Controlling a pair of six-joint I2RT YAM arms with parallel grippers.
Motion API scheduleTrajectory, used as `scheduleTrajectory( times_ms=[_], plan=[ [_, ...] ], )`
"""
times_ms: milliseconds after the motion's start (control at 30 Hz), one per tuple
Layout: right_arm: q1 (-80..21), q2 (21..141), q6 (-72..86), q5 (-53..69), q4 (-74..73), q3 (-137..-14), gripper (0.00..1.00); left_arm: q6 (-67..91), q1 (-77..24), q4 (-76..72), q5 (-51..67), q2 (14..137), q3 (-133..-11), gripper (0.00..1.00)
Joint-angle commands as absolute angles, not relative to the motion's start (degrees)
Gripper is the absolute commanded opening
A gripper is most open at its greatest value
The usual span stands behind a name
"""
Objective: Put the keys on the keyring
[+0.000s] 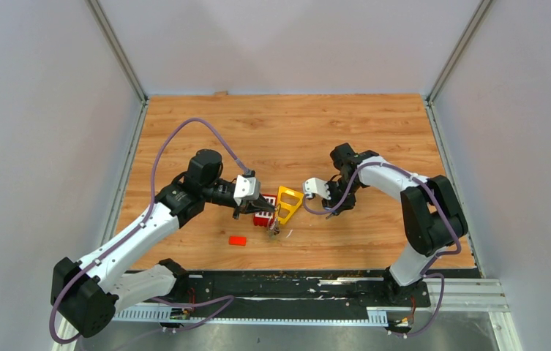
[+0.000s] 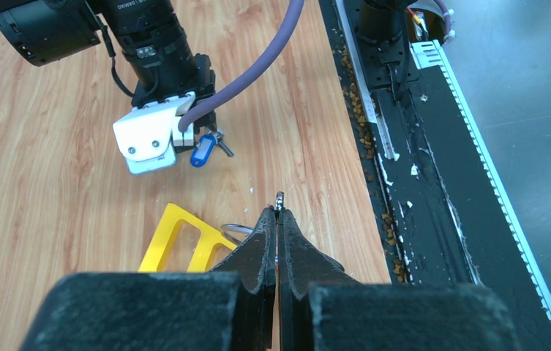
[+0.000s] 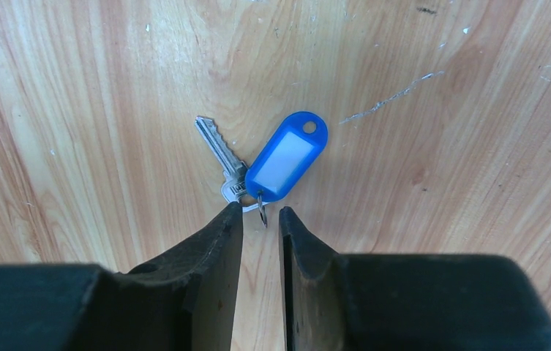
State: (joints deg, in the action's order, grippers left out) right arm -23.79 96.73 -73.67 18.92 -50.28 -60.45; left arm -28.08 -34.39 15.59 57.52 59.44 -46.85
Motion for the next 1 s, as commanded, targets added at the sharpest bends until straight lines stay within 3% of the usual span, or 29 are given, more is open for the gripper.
scheduleTrajectory(
  times_ms=[0,967],
  plan=[
    [-23.4,95.0,-75.4,19.4,-51.1,-61.4,0.25,-29.2,-34.2,14.6,58.2,59.0,-47.5,0.0],
    [-23.2,98.0,-75.5,19.0,-49.6,-60.3,0.19,-29.3,-34.2,14.6,58.3,59.1,-47.5,0.0]
  ],
)
